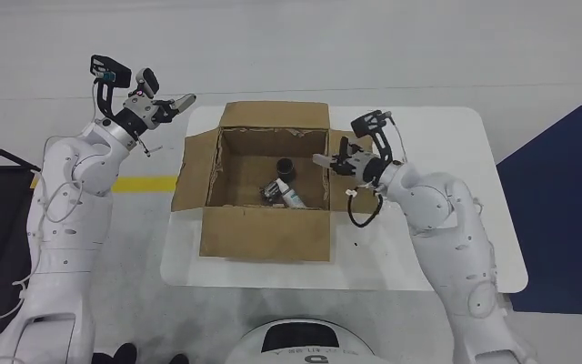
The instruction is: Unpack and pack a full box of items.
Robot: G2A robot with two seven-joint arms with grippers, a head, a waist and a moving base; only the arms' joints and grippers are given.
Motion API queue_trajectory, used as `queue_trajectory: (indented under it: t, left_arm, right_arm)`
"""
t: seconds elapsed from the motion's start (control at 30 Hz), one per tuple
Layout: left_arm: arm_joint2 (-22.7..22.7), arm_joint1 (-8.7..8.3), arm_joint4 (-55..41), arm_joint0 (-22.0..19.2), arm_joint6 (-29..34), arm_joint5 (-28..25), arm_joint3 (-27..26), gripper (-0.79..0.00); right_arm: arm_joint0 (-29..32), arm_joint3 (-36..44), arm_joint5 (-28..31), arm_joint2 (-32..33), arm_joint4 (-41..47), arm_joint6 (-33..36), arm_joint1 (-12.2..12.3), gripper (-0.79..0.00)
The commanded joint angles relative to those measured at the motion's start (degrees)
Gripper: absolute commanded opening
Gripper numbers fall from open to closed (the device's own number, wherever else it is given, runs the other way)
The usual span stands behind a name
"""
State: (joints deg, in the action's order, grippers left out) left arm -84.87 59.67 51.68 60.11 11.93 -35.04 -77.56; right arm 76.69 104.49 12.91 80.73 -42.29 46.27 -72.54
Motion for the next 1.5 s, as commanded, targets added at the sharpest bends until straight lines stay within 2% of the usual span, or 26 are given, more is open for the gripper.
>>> queue_trajectory:
  t: [0.0, 0.07, 0.3, 0.37, 0.43, 0.5, 0.93, 1.07, 1.47]
  left_arm:
    - [0.00, 0.00, 0.00, 0.00, 0.00, 0.00, 0.00, 0.000]
    - [0.00, 0.00, 0.00, 0.00, 0.00, 0.00, 0.00, 0.000]
    - [0.00, 0.00, 0.00, 0.00, 0.00, 0.00, 0.00, 0.000]
    - [0.00, 0.00, 0.00, 0.00, 0.00, 0.00, 0.00, 0.000]
    - [0.00, 0.00, 0.00, 0.00, 0.00, 0.00, 0.00, 0.000]
    - [0.00, 0.00, 0.00, 0.00, 0.00, 0.00, 0.00, 0.000]
    - [0.00, 0.00, 0.00, 0.00, 0.00, 0.00, 0.00, 0.000]
    - [0.00, 0.00, 0.00, 0.00, 0.00, 0.00, 0.00, 0.000]
    - [0.00, 0.00, 0.00, 0.00, 0.00, 0.00, 0.00, 0.000]
  right_arm:
    - [3.01, 1.34, -1.50, 4.13, 0.24, 0.15, 0.48, -0.336]
    - [5.36, 2.33, -3.74, 6.98, -0.87, 0.41, 0.87, -0.379]
    - [14.32, 7.69, -15.56, 15.61, -5.66, 3.24, 1.75, -0.314]
    - [16.37, 8.49, -19.52, 17.46, -7.39, 4.51, 1.89, -0.332]
    - [17.67, 8.64, -23.08, 18.26, -8.46, 6.17, 1.94, -0.394]
    - [18.47, 8.06, -25.11, 18.88, -10.37, 8.14, 2.11, -0.400]
    - [16.49, 2.74, -36.93, 17.90, -19.25, 14.97, 2.43, -0.453]
    - [14.25, -0.94, -39.08, 17.81, -20.49, 16.80, 2.51, -0.465]
    - [11.83, -5.00, -43.15, 17.14, -23.96, 18.27, 2.55, -0.517]
